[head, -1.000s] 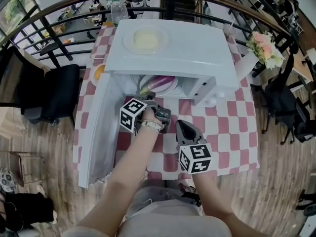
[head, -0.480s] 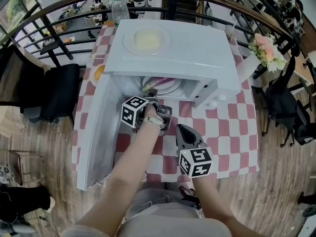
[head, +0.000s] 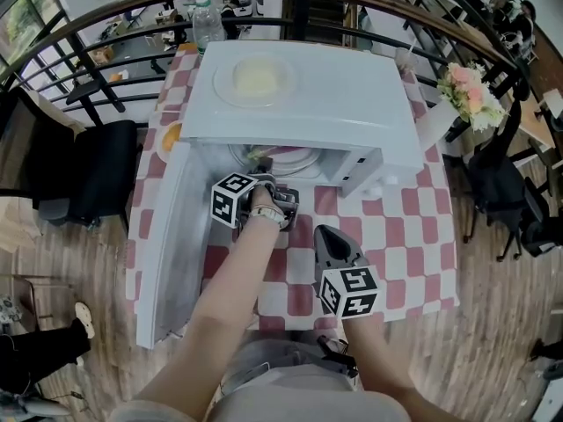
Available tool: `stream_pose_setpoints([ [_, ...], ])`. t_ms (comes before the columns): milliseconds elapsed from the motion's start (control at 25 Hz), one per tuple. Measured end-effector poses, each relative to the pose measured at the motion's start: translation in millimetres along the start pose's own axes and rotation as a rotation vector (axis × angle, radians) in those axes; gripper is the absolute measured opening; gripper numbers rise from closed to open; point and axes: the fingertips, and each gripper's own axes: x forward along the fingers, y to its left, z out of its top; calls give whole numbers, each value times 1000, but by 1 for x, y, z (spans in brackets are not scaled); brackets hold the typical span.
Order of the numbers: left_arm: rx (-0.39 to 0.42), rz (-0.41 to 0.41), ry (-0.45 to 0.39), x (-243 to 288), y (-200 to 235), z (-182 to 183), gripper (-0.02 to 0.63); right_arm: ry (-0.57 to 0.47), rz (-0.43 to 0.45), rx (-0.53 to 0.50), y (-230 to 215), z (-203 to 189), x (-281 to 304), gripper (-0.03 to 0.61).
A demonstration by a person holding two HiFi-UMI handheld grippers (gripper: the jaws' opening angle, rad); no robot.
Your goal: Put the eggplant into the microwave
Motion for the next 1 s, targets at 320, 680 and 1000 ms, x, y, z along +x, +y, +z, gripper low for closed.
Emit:
stream_pose_setpoints([
  [320, 69, -14, 45, -16, 0, -12, 273, -52, -33, 9, -7, 13, -3, 25],
  [680, 160, -86, 91, -49, -14, -29, 273, -142, -39, -23, -3, 38, -18, 25],
  [1000, 256, -168, 124, -83, -17, -45, 243, -188, -30, -66, 12, 52, -28, 23],
])
